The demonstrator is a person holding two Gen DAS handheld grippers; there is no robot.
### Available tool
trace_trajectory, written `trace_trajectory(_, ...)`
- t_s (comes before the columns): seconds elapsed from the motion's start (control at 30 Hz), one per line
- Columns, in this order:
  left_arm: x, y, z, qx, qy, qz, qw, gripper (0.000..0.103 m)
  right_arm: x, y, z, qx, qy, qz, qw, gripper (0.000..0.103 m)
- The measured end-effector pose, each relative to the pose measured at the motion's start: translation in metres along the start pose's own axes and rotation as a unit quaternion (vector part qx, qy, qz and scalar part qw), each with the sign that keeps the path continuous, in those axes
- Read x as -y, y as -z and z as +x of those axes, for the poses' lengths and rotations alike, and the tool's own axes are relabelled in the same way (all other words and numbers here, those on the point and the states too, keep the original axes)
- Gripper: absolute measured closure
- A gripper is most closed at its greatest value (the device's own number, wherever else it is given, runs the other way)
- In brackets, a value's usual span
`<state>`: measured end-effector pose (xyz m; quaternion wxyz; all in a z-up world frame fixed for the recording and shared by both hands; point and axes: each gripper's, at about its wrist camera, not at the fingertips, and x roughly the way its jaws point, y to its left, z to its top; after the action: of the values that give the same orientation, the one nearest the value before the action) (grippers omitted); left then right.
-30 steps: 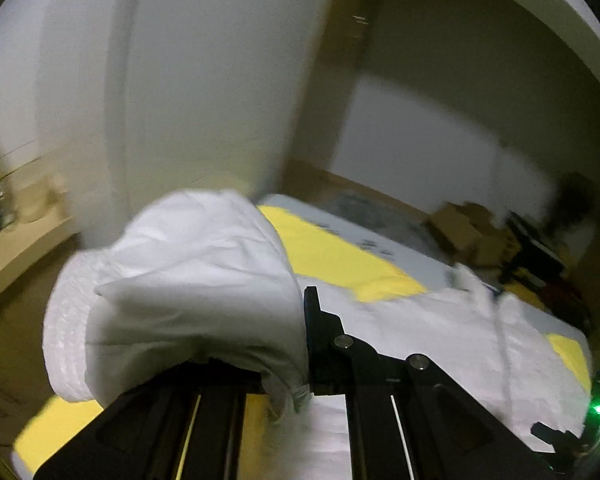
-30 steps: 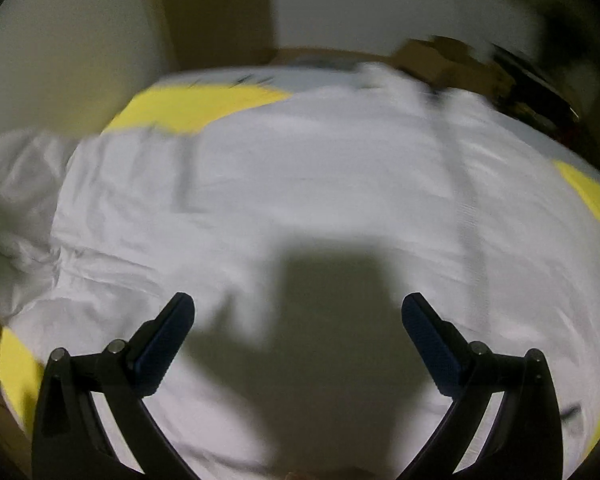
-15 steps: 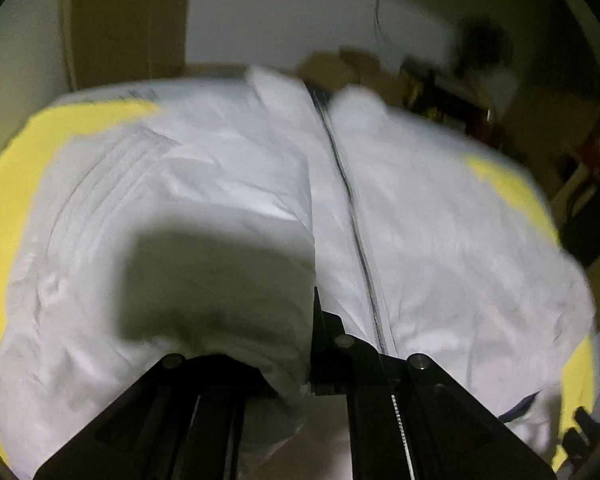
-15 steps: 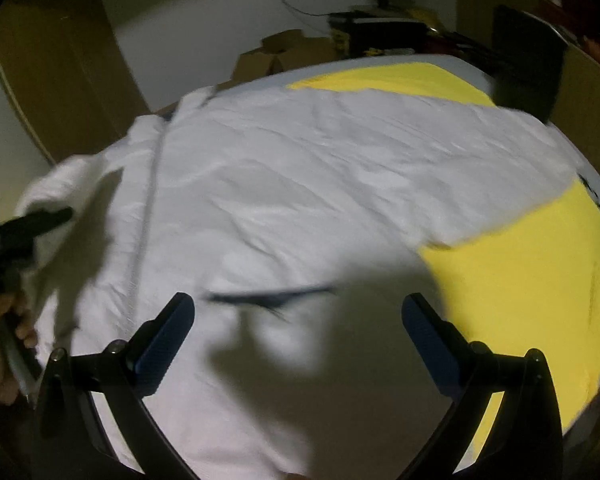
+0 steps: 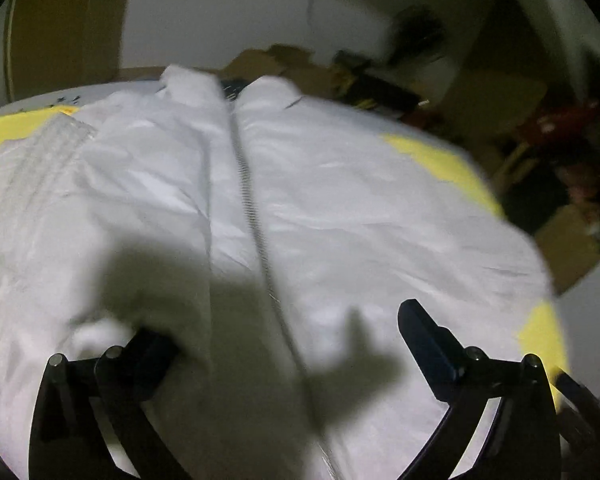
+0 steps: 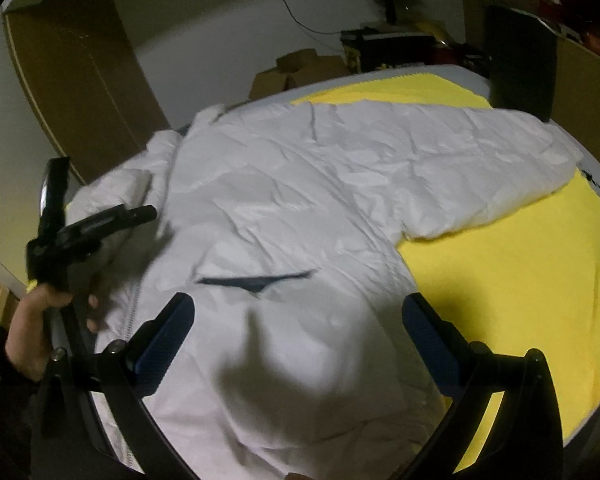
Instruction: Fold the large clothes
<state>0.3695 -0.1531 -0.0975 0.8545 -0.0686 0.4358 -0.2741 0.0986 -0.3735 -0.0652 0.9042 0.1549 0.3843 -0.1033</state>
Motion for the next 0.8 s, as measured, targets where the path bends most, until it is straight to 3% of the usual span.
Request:
trace_trajectory(0.13, -0.014, 0.025, -0.085, 0.043, 0.027, -0.012, 0.9987, 0.0, -0.044, -0.014, -0.008, 0.02, 0.012, -0.071, 0.997, 0.0)
trace_trajectory(0.3, -0.066, 0.078, -0.193, 0.13, -0.028, -0.07, 0.9886, 0.0, -0.155, -0.035, 0.011, 0.029, 0.028, -0.217, 0.975, 0.0)
trace_trajectory(0.4, -0.089, 0.105, -0.224, 0.145, -0.022, -0.106, 0.9835, 0.0, -0.226, -0.045, 0.038, 0.019, 0.004, -0.284, 0.959, 0.0)
trace_trajectory(0.43, -0.096, 0.114, -0.233, 0.144, -0.021, -0.116, 0.9826, 0.0, -0.262, -0.048, 0.058, 0.009, 0.004, -0.319, 0.948, 0.0)
trace_trajectory(0.5, -0.103, 0.131, -0.245, 0.15, -0.027, -0.131, 0.9796, 0.0, -0.309, -0.048, 0.092, -0.01, 0.021, -0.36, 0.933, 0.0)
trace_trajectory(0.67, -0.125, 0.164, -0.26, 0.155, -0.029, -0.179, 0.9713, 0.0, -0.379, -0.037, 0.167, -0.048, 0.073, -0.415, 0.906, 0.002)
trace_trajectory(0.7, -0.13, 0.168, -0.26, 0.152, -0.025, -0.189, 0.9699, 0.0, -0.381, -0.034, 0.174, -0.055, 0.076, -0.417, 0.904, 0.005)
trace_trajectory(0.73, -0.134, 0.172, -0.259, 0.148, -0.018, -0.198, 0.9688, 0.0, -0.386, -0.032, 0.189, -0.074, 0.081, -0.415, 0.903, 0.024)
trace_trajectory(0.77, -0.136, 0.176, -0.26, 0.146, -0.015, -0.2, 0.9687, 0.0, -0.386, -0.032, 0.195, -0.086, 0.082, -0.411, 0.904, 0.057)
trace_trajectory(0.8, -0.136, 0.178, -0.26, 0.146, -0.014, -0.201, 0.9686, 0.0, -0.384, -0.033, 0.203, -0.101, 0.08, -0.402, 0.906, 0.063)
